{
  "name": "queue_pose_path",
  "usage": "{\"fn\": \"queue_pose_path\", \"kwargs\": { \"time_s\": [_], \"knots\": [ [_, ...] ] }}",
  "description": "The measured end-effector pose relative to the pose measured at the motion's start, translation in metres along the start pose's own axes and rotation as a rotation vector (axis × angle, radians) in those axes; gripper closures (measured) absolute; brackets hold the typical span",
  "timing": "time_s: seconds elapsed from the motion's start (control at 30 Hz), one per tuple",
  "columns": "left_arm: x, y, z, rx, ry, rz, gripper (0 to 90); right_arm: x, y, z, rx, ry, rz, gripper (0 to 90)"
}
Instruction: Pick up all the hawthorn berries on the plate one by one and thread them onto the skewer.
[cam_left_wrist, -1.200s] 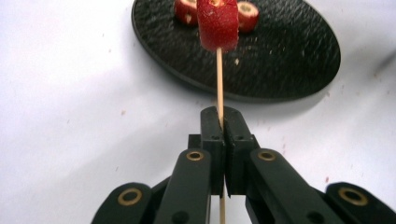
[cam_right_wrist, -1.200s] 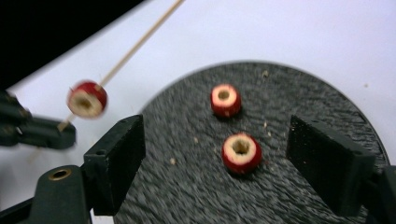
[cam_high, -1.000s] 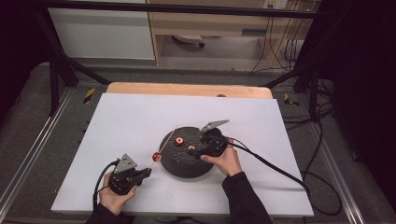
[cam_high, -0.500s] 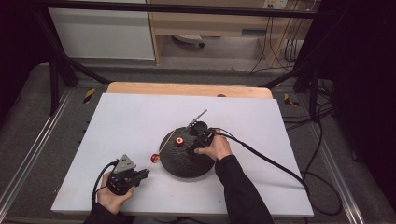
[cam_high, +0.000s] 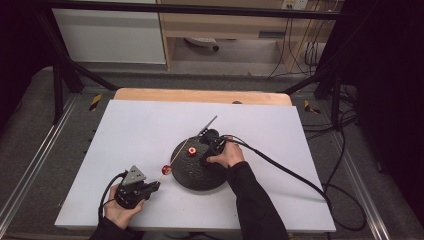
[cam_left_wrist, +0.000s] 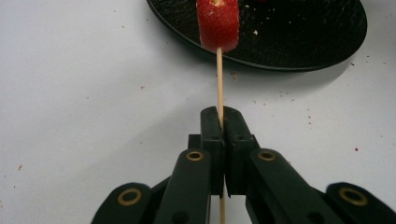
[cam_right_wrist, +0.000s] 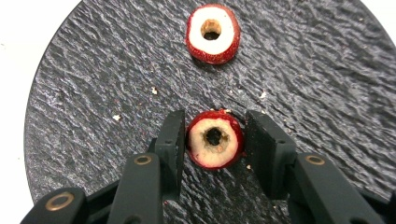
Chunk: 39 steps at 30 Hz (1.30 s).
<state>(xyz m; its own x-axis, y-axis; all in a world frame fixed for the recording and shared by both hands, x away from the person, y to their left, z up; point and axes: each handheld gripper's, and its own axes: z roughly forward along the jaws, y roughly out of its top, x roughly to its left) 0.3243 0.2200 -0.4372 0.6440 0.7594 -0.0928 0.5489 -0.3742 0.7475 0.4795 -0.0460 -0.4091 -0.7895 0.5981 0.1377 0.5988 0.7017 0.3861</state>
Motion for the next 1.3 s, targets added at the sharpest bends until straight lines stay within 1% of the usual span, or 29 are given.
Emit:
{"fn": "queue_pose_path", "kwargs": {
  "time_s": [0.07,0.1,0.13,0.2,0.27,0.33,0.37,0.4,0.43,0.47,0.5,0.53,0.7,0.77,0.8,0.83,0.87,0.97,1.0,1.07,1.13,1.2,1.23,1.27,1.3],
  "knots": [
    [0.0,0.0,0.0,0.0,0.0,0.0,88.1,-0.001,0.0,0.001,0.003,0.003,-0.001,59.9],
    [0.0,0.0,0.0,0.0,0.0,0.0,88.1,-0.001,0.001,0.0,0.011,0.007,0.021,60.0],
    [0.0,0.0,0.0,0.001,0.001,0.001,88.2,-0.001,0.001,0.0,0.016,0.012,0.029,60.1],
    [0.0,0.0,0.0,0.001,0.001,0.001,88.2,-0.001,0.001,0.0,0.025,0.019,0.034,60.3],
    [0.0,0.0,0.0,-0.001,0.003,0.001,88.2,0.0,0.001,-0.002,0.025,0.017,0.038,60.4],
    [0.0,0.0,0.0,-0.002,0.004,0.001,88.2,0.0,0.0,-0.005,0.006,0.018,0.033,60.5],
    [0.0,0.0,0.0,-0.003,0.005,0.001,88.1,0.002,0.0,-0.007,-0.013,0.022,0.049,60.5],
    [0.0,0.0,-0.001,-0.004,0.005,0.001,88.2,0.003,0.0,-0.01,-0.029,0.025,0.045,60.5],
    [0.0,0.0,-0.001,-0.006,0.008,0.001,88.2,0.004,-0.001,-0.013,-0.057,0.032,0.045,60.5],
    [0.0,0.0,-0.001,-0.006,0.008,0.004,88.2,0.006,-0.002,-0.016,-0.089,0.044,0.056,60.5],
    [0.0,0.0,-0.001,-0.008,0.008,0.004,88.2,0.007,-0.003,-0.018,-0.103,0.049,0.06,60.5],
    [-0.001,0.0,-0.002,-0.009,0.008,0.004,88.1,0.009,-0.004,-0.02,-0.133,0.052,0.07,60.5],
    [-0.002,0.0,-0.003,-0.016,0.011,0.005,88.1,0.014,-0.018,-0.028,-0.31,0.092,0.128,60.6],
    [-0.002,0.0,-0.003,-0.023,0.013,0.003,88.2,0.015,-0.025,-0.03,-0.375,0.096,0.149,60.6],
    [-0.002,0.0,-0.003,-0.024,0.013,0.003,88.1,0.015,-0.029,-0.032,-0.424,0.106,0.174,60.6],
    [-0.002,0.0,-0.004,-0.023,0.012,0.006,88.2,0.016,-0.032,-0.033,-0.454,0.119,0.185,60.6],
    [-0.003,0.0,-0.004,-0.025,0.012,0.007,88.2,0.017,-0.037,-0.034,-0.498,0.133,0.209,60.6],
    [-0.004,0.0,-0.004,-0.028,0.011,0.007,88.1,0.022,-0.049,-0.033,-0.609,0.152,0.252,60.6],
    [-0.004,0.0,-0.004,-0.03,0.011,0.007,88.1,0.023,-0.054,-0.031,-0.646,0.168,0.266,60.6],
    [-0.005,0.0,-0.005,-0.038,0.011,0.003,88.1,0.025,-0.062,-0.027,-0.717,0.2,0.312,60.6],
    [-0.005,0.0,-0.006,-0.041,0.011,0.008,88.1,0.027,-0.068,-0.023,-0.769,0.211,0.345,60.6],
    [-0.006,0.0,-0.007,-0.049,0.011,0.004,88.1,0.028,-0.072,-0.021,-0.806,0.21,0.372,60.7],
    [-0.006,0.0,-0.007,-0.053,0.01,0.003,88.1,0.028,-0.073,-0.02,-0.828,0.217,0.388,60.7],
    [-0.007,0.0,-0.007,-0.052,0.011,0.006,88.2,0.028,-0.074,-0.02,-0.862,0.23,0.409,60.7],
    [-0.007,0.0,-0.007,-0.055,0.011,0.005,88.1,0.029,-0.074,-0.02,-0.879,0.234,0.422,60.8]
  ]
}}
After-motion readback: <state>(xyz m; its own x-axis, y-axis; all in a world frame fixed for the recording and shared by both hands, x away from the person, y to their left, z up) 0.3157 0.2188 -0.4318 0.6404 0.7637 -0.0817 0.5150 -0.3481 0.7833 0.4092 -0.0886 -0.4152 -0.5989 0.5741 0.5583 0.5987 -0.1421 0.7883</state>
